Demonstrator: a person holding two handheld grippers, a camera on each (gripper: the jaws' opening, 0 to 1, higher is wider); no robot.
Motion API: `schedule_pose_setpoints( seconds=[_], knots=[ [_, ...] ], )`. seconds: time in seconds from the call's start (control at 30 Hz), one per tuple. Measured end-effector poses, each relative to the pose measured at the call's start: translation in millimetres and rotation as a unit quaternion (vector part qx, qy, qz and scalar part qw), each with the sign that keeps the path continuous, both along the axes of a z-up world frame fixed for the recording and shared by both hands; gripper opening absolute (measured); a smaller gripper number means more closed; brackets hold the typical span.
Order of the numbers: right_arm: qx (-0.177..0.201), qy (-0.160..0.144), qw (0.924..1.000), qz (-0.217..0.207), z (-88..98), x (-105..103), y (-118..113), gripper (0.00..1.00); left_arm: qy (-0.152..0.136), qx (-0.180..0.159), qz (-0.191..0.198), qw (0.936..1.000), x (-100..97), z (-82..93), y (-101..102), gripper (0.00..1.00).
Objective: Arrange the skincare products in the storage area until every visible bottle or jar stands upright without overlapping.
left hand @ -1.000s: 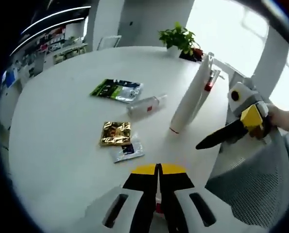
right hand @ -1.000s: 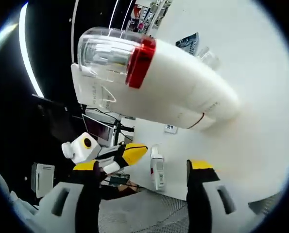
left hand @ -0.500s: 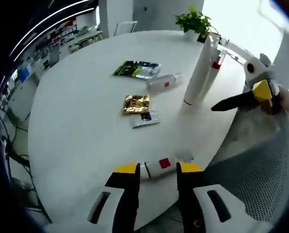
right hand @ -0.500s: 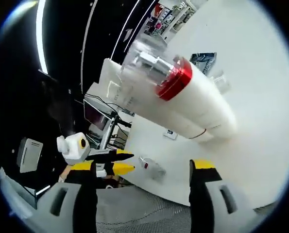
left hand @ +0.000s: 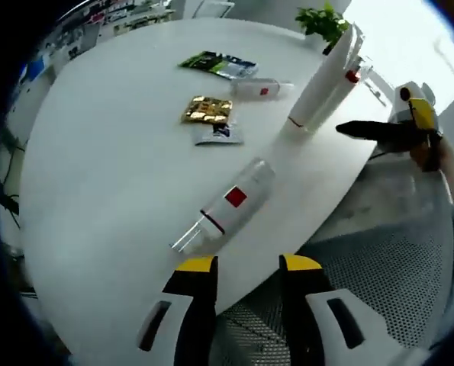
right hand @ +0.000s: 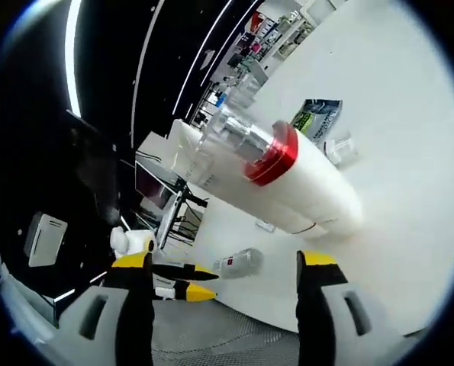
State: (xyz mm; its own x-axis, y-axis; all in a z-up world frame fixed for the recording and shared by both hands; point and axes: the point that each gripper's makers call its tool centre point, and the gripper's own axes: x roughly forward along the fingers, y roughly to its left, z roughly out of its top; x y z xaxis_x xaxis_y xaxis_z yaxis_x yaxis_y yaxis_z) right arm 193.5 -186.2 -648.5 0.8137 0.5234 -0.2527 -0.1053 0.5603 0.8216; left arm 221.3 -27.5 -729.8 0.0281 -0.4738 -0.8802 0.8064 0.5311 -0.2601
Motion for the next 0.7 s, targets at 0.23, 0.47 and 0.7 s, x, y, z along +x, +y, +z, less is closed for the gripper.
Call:
schedule_pose_setpoints(
  seconds=[0.23,0.47,0.7],
  knots=[
    [0.005,0.002,1.0000,-0.005,-1.7,-2,-2,0.76,-0.009,-0.016,0.009,0.9998,10.0,1.0,-8,0.37],
    [0.012,0.001,0.9999,-0.006,-1.2,-1,-1,0.75,-0.007,-0.022,0.005,0.9997,16.3,-3.3,-22,0.39],
    [0.013,0.003,0.9999,-0.006,-3.0,-1,-2,0.74,-0.007,-0.019,-0.008,0.9998,13.7,-9.5,-32,0.39]
  ],
)
